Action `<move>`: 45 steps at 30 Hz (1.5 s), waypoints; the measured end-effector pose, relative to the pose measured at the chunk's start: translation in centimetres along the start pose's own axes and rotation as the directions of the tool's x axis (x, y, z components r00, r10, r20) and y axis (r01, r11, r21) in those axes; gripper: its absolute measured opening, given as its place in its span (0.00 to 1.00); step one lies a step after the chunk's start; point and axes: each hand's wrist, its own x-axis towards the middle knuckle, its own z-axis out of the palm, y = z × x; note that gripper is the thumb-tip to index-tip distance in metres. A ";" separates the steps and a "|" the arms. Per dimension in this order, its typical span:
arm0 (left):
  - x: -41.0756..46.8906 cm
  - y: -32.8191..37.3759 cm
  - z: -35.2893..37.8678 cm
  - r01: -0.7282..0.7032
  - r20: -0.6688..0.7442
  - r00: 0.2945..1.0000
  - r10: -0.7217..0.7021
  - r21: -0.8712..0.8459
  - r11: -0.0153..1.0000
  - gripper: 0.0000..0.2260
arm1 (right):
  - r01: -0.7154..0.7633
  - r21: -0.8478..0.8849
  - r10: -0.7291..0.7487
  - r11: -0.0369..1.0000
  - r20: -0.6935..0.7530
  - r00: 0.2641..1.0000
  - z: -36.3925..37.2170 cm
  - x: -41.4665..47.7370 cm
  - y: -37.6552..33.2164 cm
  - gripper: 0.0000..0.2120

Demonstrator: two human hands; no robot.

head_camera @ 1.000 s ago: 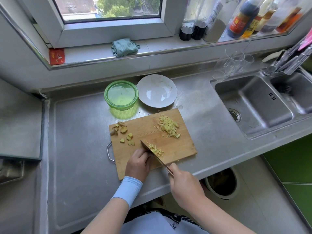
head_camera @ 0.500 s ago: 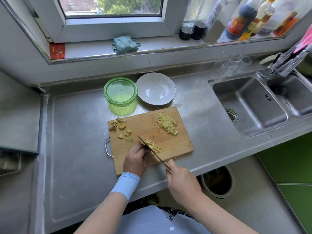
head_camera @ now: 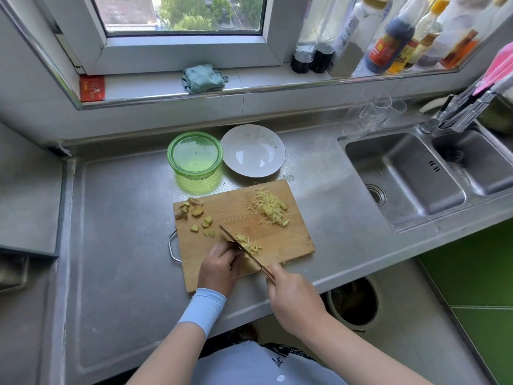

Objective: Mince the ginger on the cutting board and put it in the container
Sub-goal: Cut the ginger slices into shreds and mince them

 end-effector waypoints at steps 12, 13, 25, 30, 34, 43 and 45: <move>0.1 0.4 -0.3 0.029 0.020 0.999 -0.029 0.008 1.000 0.09 | -0.012 0.018 0.011 1.000 0.009 1.000 -0.2 1.2 -0.7 0.07; 0.1 0.3 -0.3 0.034 0.028 0.999 -0.034 0.005 0.999 0.09 | -0.010 0.021 0.010 1.000 0.012 1.000 -0.2 0.7 -0.4 0.04; 0.6 0.1 -0.8 -0.056 0.173 0.984 0.041 0.087 0.995 0.10 | -0.031 -0.011 0.031 0.999 0.014 0.999 0.2 1.3 -0.7 0.05; 0.2 0.2 -1.0 -0.051 0.156 0.987 0.038 0.080 0.995 0.10 | -0.022 -0.003 0.022 1.000 0.011 1.000 0.3 1.3 -0.6 0.04; 0.2 0.5 -1.0 -0.046 0.094 0.995 0.038 0.083 0.995 0.10 | 0.009 0.021 -0.009 1.000 0.003 1.000 -0.1 1.0 -0.5 0.03; 0.2 0.6 -0.8 -0.022 0.077 0.997 0.015 0.088 0.996 0.03 | -0.018 -0.001 0.018 1.000 0.038 0.999 0.0 -0.2 0.1 0.03; 0.2 0.7 -0.9 -0.026 0.064 0.998 0.021 0.085 0.996 0.07 | -0.017 0.012 0.017 1.000 0.043 0.999 0.1 0.9 -0.4 0.03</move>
